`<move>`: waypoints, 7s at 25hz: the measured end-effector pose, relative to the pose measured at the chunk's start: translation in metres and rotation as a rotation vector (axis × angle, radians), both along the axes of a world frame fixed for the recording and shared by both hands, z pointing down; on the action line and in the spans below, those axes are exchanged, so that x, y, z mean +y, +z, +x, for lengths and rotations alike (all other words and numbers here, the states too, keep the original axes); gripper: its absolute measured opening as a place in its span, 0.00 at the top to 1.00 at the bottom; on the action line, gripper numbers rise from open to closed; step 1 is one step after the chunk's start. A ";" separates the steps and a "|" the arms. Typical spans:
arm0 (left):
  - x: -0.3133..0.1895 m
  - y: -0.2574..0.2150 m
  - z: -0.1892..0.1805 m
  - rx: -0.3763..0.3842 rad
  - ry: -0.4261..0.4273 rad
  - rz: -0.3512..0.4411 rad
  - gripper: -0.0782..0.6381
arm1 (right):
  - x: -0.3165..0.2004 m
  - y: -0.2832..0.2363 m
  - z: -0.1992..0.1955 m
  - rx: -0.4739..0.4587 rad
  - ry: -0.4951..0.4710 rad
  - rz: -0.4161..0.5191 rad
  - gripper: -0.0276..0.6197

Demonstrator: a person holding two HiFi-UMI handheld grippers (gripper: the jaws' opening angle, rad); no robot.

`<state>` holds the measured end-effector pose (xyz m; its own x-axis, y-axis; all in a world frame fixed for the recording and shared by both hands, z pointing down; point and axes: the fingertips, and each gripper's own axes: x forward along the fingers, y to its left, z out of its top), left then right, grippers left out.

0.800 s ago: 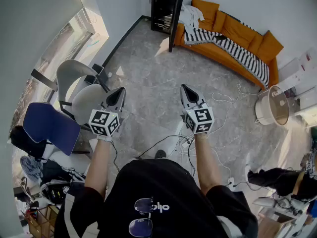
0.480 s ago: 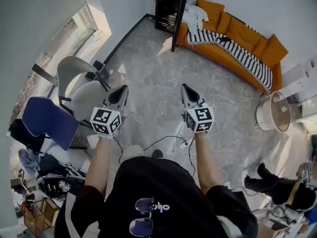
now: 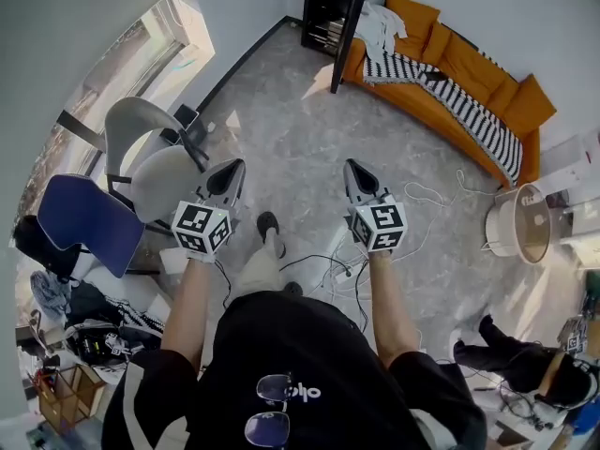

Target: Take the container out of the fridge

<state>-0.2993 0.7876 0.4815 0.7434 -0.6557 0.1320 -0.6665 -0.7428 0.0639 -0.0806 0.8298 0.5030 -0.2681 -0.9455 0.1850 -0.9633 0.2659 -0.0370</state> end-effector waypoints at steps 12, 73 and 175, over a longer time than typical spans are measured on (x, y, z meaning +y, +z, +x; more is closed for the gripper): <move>-0.189 0.007 0.036 0.033 -0.001 -0.011 0.89 | -0.189 -0.008 0.037 0.032 0.000 -0.011 0.95; -0.832 -0.007 0.232 -0.012 -0.052 -0.064 0.89 | -0.851 -0.006 0.224 -0.030 -0.070 -0.032 0.95; -1.393 0.084 0.520 -0.092 0.790 -0.210 0.89 | -1.378 0.112 0.412 -0.052 0.592 -0.200 0.95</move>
<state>0.2202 -0.6049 0.5659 0.9557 0.1015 0.2764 0.0385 -0.9737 0.2247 0.3319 -0.5486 0.6149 0.2770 -0.8850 0.3742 -0.9408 -0.3289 -0.0816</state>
